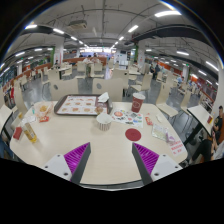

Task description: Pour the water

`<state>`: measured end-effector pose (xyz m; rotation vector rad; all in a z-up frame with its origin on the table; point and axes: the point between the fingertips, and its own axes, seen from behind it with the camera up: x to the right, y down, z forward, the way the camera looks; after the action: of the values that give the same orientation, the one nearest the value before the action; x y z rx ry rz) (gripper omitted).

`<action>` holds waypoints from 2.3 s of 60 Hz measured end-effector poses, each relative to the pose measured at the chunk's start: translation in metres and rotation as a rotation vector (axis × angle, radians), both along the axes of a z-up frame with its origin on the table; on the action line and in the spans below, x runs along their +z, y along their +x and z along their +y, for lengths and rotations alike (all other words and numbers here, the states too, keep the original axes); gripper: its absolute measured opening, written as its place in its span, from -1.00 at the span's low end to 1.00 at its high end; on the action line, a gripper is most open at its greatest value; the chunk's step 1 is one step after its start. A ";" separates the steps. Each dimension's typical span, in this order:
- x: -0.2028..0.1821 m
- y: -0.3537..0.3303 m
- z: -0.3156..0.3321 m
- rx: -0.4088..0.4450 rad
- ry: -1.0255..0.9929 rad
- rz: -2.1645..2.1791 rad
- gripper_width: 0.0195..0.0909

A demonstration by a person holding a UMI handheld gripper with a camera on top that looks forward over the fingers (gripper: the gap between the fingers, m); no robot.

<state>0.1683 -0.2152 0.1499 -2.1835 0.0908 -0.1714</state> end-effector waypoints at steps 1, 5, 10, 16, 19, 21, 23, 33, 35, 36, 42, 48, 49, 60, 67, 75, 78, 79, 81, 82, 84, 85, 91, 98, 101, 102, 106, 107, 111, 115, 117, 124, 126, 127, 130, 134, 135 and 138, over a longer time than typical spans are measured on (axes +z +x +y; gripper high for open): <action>0.000 0.000 0.000 -0.001 -0.001 0.001 0.83; -0.002 -0.002 0.000 0.001 -0.010 0.001 0.83; -0.008 -0.016 -0.007 0.004 -0.025 -0.006 0.84; -0.020 -0.035 -0.014 0.019 -0.049 -0.005 0.82; -0.029 -0.059 -0.022 0.027 -0.060 -0.003 0.82; -0.034 -0.075 -0.026 0.037 -0.067 0.002 0.83; -0.040 -0.090 -0.028 0.050 -0.074 0.012 0.82; -0.061 -0.198 -0.036 0.143 -0.085 0.042 0.84; -0.064 -0.222 -0.033 0.160 -0.074 0.051 0.82; -0.066 -0.234 -0.031 0.169 -0.070 0.057 0.82; -0.068 -0.305 -0.011 0.224 -0.032 0.100 0.82; -0.067 -0.358 0.022 0.257 0.030 0.116 0.83; -0.067 -0.365 0.028 0.260 0.042 0.115 0.82; -0.081 -0.409 0.100 0.249 0.129 0.135 0.77; -0.096 -0.419 0.131 0.247 0.158 0.134 0.51; -0.102 -0.421 0.147 0.249 0.185 0.124 -0.13; -0.102 -0.422 0.149 0.259 0.187 0.120 -0.21; -0.102 -0.422 0.149 0.262 0.187 0.120 -0.24; -0.102 -0.422 0.149 0.264 0.183 0.123 -0.32; -0.102 -0.421 0.149 0.262 0.180 0.127 -0.36; -0.100 -0.420 0.149 0.259 0.176 0.132 -0.40; -0.099 -0.419 0.150 0.262 0.174 0.131 -0.48; -0.083 -0.419 0.151 0.281 0.167 0.147 -0.48; -0.034 -0.407 0.158 0.284 0.215 0.257 -0.49; -0.009 -0.399 0.165 0.271 0.239 0.358 -0.49; 0.001 -0.395 0.167 0.266 0.249 0.398 -0.48; 0.040 -0.376 0.180 0.230 0.286 0.575 -0.48; 0.046 -0.368 0.186 0.220 0.294 0.624 -0.49; 0.074 -0.337 0.203 0.171 0.318 0.830 -0.48; 0.097 -0.306 0.219 0.114 0.334 1.047 -0.48; 0.099 -0.290 0.231 0.085 0.336 1.157 -0.48; 0.099 -0.225 0.260 -0.051 0.325 1.513 -0.49; 0.093 -0.209 0.267 -0.084 0.316 1.608 -0.49; 0.091 -0.201 0.271 -0.100 0.314 1.654 -0.49; 0.082 -0.178 0.277 -0.153 0.303 1.789 -0.49; 0.063 -0.156 0.286 -0.222 0.284 1.917 -0.49; 0.057 -0.152 0.288 -0.238 0.276 1.943 -0.49; 0.038 -0.138 0.291 -0.298 0.254 2.012 -0.48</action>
<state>0.0301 0.0754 0.1877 -1.2405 1.3862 1.7435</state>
